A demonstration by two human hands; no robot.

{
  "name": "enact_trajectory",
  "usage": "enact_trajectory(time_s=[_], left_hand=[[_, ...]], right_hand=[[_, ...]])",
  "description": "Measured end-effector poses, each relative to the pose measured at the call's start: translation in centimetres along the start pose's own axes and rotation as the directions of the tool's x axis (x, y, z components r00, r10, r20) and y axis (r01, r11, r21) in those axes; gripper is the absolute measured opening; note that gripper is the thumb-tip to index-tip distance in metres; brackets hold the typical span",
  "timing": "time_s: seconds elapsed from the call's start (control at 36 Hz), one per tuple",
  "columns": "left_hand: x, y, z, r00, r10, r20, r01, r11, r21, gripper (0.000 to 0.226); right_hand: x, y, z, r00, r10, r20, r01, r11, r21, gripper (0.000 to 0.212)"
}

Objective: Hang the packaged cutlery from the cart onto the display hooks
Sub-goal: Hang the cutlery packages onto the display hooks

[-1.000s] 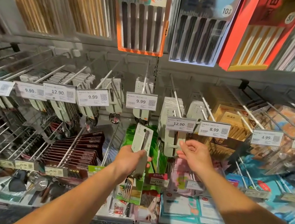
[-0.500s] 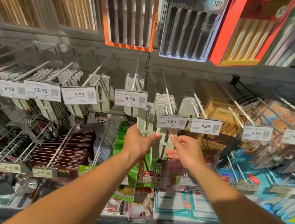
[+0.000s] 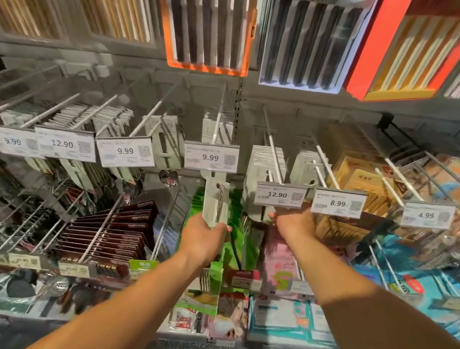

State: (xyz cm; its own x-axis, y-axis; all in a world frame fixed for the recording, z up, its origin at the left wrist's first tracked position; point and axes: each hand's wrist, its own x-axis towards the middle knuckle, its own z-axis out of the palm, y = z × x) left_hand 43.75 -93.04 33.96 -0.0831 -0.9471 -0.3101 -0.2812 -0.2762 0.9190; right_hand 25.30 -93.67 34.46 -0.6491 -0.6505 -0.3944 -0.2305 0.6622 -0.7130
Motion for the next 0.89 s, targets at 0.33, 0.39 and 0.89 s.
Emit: enact_trajectory(time_s=[0.33,0.39,0.89], left_hand=[[-0.3,-2.0,-2.3,0.999,-0.042,0.014,0.042,0.999,-0.009,0.014],[-0.8,-1.9,-2.1,0.998,-0.043,0.040,0.044,0.999,-0.028,0.008],[-3.9,-0.8,2.9,0.949,0.045,0.312,-0.068,0.996,0.061,0.026]], right_hand=[[3.3,1.6,3.1,0.998,-0.015,0.058,0.010,0.997,0.075,0.044],[2.0,1.8,2.5,0.997,-0.026,0.066,0.019,0.994,0.110,0.039],[-4.5,4.3,-3.1,0.913,-0.235,0.332,0.050,0.874,0.483,0.020]])
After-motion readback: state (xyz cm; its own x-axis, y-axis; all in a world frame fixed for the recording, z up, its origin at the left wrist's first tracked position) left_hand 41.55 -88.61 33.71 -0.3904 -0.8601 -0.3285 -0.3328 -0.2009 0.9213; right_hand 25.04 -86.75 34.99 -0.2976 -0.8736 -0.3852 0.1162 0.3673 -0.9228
